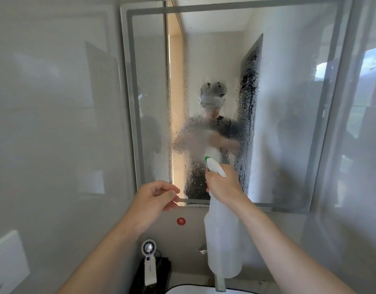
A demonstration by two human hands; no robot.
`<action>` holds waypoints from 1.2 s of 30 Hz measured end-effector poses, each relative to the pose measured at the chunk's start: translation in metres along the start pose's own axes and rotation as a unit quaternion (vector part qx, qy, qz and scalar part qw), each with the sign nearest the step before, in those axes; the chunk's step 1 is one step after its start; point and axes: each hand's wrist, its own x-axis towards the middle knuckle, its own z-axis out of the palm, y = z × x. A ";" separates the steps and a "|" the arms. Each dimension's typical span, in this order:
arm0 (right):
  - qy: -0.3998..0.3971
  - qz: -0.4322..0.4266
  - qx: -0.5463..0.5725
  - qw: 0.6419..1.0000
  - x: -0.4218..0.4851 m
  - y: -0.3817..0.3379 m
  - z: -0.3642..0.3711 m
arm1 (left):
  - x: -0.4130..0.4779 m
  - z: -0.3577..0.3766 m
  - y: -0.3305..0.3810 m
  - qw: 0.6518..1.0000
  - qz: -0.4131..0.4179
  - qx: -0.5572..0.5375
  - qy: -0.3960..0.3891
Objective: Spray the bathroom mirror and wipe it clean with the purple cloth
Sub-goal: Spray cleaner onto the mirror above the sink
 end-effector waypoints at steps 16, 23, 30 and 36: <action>-0.137 0.047 -0.085 0.986 -0.034 0.055 0.086 | -0.001 -0.036 -0.010 0.994 -0.066 -0.036 0.085; -0.142 0.060 -0.070 0.986 -0.043 0.057 0.105 | -0.004 -0.046 -0.028 0.989 -0.097 -0.034 0.110; -0.070 0.020 0.000 0.997 0.000 0.017 0.077 | -0.004 -0.060 -0.033 0.987 -0.095 -0.026 0.129; -0.054 -0.042 -0.003 0.998 0.044 -0.055 0.054 | 0.000 -0.066 -0.026 0.988 -0.082 -0.021 0.131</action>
